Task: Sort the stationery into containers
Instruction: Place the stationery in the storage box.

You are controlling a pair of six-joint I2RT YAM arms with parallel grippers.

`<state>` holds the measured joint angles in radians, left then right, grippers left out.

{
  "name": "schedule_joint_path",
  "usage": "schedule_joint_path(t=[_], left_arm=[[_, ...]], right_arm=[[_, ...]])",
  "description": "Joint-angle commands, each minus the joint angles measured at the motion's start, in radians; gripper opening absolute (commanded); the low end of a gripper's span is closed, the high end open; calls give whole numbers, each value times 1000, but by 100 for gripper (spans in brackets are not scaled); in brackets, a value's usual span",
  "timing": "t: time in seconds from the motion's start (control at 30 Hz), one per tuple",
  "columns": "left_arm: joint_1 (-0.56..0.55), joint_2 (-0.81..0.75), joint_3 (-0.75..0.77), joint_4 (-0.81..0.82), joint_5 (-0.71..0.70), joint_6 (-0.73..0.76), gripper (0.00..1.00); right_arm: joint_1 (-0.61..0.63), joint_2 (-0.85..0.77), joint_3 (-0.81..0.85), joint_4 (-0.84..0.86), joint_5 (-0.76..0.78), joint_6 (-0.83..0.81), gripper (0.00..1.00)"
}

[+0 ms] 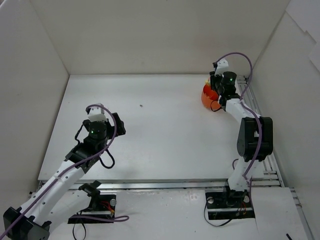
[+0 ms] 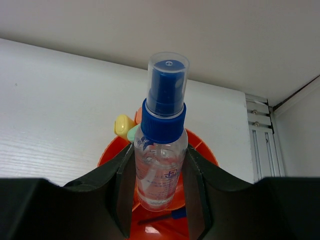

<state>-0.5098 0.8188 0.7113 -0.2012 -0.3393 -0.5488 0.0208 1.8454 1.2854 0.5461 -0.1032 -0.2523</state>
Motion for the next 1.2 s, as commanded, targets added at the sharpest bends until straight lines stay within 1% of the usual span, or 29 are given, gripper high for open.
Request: schedule_joint_path(t=[0.0,0.3,0.57,0.6,0.63,0.87,0.97,1.1,1.17], left_arm=[[28,8,57,43,46,23,100],[83,28,54,65,123,26,100],[83,33,60,65,132,27,100],[83,33,59,66,132,27,100],[83,33,60,65,134,27,100],[83,40,66,71,138,29,100],[83,57,66,79,143,29,100],[83,82,79,83,154,29,100],[83,91,82,83,155,30,100]], right_arm=[[-7,-9,75,147,-16,-24,0],[-9,23,45,152,-10,-4,0],[-7,28,6,186,27,24,0],[-39,29,6,193,30,34,0],[-42,34,6,198,31,41,0],[-64,43,14,218,13,77,0],[-76,57,34,218,-19,96,0],[-70,74,48,218,-105,93,0],[-59,83,55,218,-101,76,1]])
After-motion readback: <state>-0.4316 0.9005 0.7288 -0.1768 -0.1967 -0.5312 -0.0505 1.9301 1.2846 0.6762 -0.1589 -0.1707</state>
